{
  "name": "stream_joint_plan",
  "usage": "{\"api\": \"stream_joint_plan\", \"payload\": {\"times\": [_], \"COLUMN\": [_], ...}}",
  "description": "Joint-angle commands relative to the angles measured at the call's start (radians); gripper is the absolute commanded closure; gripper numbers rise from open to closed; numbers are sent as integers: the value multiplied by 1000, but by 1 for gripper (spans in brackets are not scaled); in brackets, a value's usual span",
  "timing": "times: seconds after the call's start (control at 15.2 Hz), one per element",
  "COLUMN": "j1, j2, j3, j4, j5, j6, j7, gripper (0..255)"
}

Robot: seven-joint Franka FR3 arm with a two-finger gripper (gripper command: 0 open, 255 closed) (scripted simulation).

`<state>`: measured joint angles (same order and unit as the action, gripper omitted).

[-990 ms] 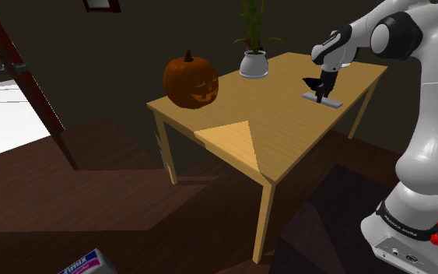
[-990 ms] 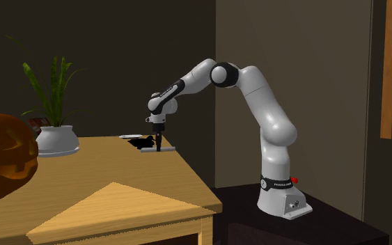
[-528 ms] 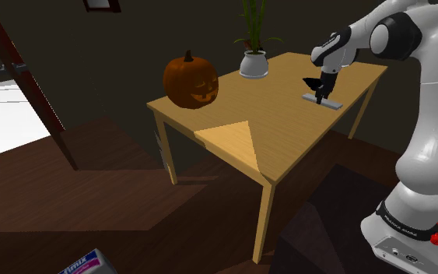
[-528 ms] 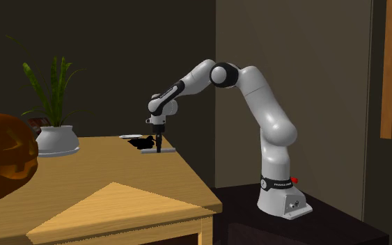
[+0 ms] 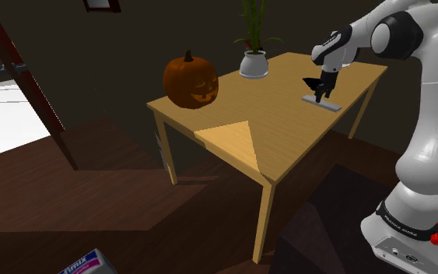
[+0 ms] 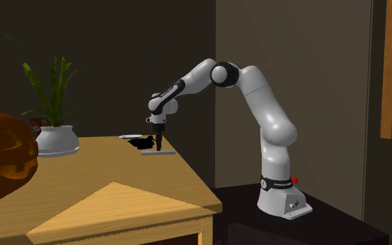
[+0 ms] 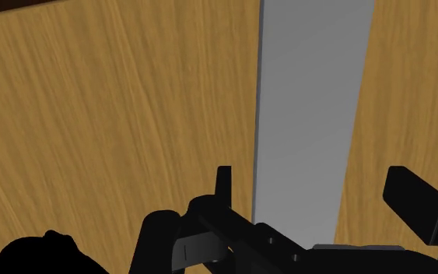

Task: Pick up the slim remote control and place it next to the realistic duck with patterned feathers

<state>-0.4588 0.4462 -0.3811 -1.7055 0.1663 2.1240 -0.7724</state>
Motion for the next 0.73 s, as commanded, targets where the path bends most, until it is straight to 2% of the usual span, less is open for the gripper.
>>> {"api": "stream_joint_plan", "payload": {"times": [0.0, 0.13, 0.66], "j1": [3, 6, 6], "j2": [-20, -42, -42], "j3": [-5, -10, -10], "j4": [26, 56, 56], "j5": [-10, -20, -20], "j6": [-44, -95, -95], "j7": [7, 14, 14], "gripper": [0, 0, 0]}}
